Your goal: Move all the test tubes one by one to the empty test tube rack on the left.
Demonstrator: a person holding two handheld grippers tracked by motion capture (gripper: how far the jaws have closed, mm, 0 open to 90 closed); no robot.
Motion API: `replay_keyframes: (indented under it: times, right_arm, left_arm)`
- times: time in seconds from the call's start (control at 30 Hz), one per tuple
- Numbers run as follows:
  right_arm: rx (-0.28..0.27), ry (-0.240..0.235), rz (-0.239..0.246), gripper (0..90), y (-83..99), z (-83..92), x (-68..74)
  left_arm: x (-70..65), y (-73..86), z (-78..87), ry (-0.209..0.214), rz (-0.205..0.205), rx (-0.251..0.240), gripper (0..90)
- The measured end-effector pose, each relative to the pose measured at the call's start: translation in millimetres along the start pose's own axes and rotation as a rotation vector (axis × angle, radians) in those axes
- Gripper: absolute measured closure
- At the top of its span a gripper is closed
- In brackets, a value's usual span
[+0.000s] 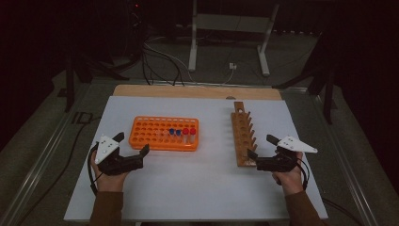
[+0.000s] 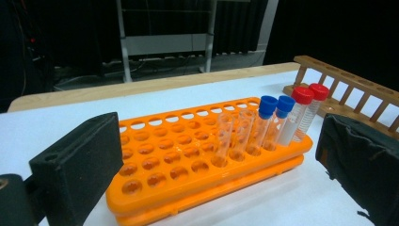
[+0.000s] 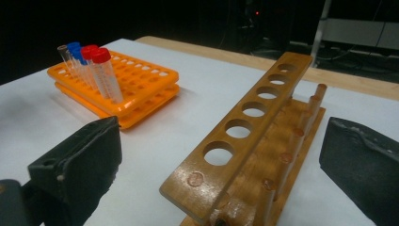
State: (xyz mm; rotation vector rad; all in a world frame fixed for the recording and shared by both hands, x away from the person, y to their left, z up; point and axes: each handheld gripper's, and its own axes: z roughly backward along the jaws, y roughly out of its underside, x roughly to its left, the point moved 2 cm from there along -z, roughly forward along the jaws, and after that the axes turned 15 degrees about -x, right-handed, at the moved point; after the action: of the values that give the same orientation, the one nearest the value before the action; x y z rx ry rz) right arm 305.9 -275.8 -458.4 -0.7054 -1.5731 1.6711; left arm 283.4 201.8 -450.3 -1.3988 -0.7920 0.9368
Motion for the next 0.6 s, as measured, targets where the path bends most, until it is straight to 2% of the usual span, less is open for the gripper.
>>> replay_keyframes:
  times: [0.2, 0.37, 0.5, 0.6]
  right_arm:
    - [-0.030, 0.014, 0.002, 0.2, 2.0, 7.7, -3.3]
    - [-0.034, 0.022, 0.013, 0.2, 2.5, 9.7, -1.8]
    - [-0.028, 0.024, 0.001, 0.2, 4.3, 9.6, -3.6]
    - [-0.025, 0.032, -0.002, 0.2, 5.4, 9.1, -5.4]
  left_arm:
    - [0.7, 4.0, 1.4, -0.019, 0.001, 0.002, 0.3]
    - [-1.5, 5.6, 0.0, -0.024, -0.003, 0.005, 0.3]
    - [-1.2, 8.9, -0.7, -0.021, -0.014, 0.022, 0.3]
    - [-0.1, 11.5, -2.2, -0.025, -0.004, 0.031, 0.3]
